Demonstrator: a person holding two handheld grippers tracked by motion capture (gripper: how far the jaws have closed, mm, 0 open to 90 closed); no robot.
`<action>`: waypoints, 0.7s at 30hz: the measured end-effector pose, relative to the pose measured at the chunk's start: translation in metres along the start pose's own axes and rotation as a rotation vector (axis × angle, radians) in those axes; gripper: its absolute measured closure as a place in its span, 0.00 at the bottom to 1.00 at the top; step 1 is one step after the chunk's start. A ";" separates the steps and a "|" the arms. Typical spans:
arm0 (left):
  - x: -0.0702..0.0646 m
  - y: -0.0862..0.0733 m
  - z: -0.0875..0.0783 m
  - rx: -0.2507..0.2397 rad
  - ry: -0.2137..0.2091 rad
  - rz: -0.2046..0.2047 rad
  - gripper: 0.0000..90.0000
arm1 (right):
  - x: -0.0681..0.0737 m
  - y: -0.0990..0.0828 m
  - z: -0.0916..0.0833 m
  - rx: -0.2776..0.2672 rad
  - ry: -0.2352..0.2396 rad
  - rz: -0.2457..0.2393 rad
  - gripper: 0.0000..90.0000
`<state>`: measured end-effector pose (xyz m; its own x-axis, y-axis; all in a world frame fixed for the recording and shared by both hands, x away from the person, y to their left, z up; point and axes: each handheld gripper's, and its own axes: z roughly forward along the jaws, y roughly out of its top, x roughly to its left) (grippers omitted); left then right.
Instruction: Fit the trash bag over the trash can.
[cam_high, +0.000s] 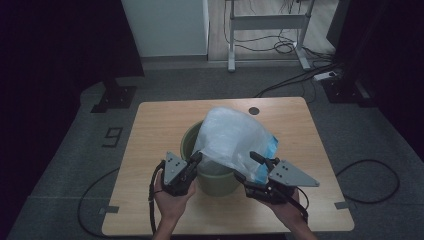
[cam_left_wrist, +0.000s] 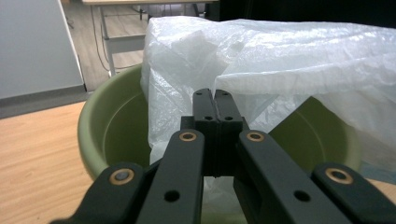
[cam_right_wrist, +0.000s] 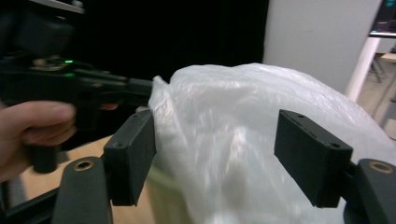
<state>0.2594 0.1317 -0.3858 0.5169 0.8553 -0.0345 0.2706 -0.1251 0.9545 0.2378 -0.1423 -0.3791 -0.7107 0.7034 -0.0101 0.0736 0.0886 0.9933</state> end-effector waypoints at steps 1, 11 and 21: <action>0.001 0.000 0.000 -0.001 -0.001 -0.008 1.00 | 0.000 -0.003 -0.004 -0.006 0.007 0.005 0.31; 0.015 -0.005 -0.007 -0.044 -0.029 -0.093 1.00 | -0.013 -0.040 -0.014 0.029 -0.135 0.014 0.33; 0.028 -0.006 -0.019 -0.067 -0.036 -0.120 1.00 | -0.023 -0.066 -0.002 0.083 -0.232 0.103 0.55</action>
<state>0.2565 0.1659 -0.3866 0.5135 0.8432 -0.1595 0.2780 0.0124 0.9605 0.2478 -0.1654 -0.4440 -0.5180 0.8536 0.0547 0.2010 0.0593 0.9778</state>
